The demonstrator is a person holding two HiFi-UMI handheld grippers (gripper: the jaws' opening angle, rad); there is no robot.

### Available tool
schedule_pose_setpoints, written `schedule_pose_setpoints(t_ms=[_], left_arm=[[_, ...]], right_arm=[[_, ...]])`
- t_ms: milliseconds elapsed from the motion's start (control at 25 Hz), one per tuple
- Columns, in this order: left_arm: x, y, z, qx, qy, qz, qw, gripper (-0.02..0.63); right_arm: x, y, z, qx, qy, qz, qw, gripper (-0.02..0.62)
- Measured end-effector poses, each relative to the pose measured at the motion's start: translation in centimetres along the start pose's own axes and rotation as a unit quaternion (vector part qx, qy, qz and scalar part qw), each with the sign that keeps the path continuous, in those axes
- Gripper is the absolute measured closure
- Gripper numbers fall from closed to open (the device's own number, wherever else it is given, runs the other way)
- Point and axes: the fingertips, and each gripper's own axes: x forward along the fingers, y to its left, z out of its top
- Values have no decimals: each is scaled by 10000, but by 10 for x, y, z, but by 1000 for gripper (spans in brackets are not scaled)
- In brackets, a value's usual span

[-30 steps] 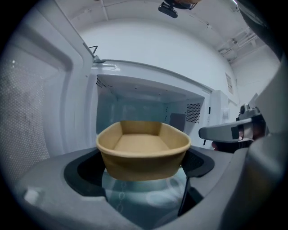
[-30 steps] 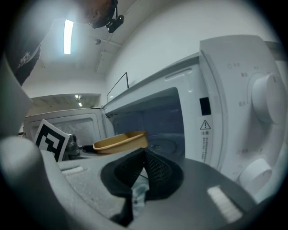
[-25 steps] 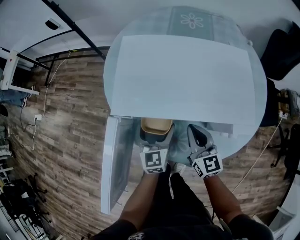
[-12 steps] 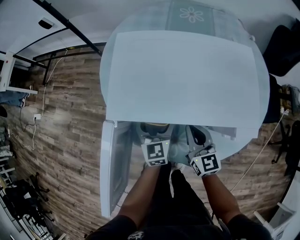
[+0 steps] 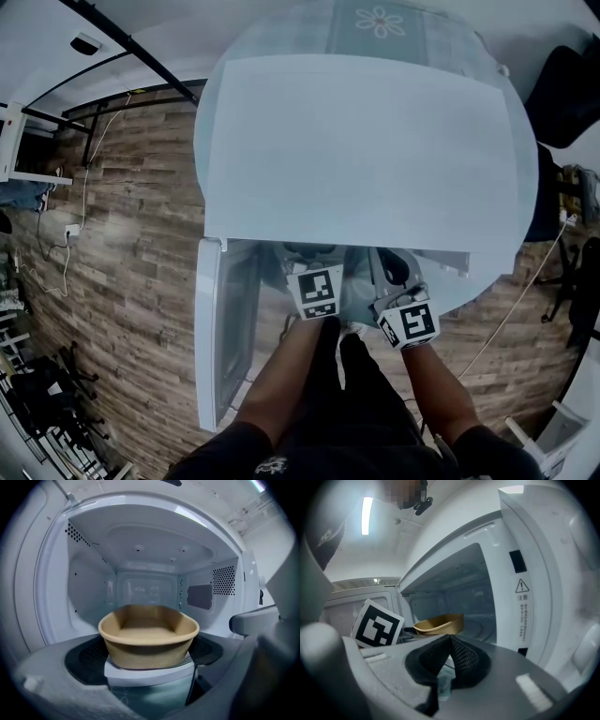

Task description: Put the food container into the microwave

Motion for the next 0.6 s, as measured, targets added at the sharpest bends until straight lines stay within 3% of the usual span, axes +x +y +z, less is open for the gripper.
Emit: schedule_pose_setpoints(t_ms=[320,600], left_arm=[[-5,1,-4,3,94,205,9997,71],[-40,-7,-7,-85,188,167,9996,71]], right_arm=[[-7,8,2,6,-35,71,10000,594],[-21,11,15,-34,-123,108,9999,594]])
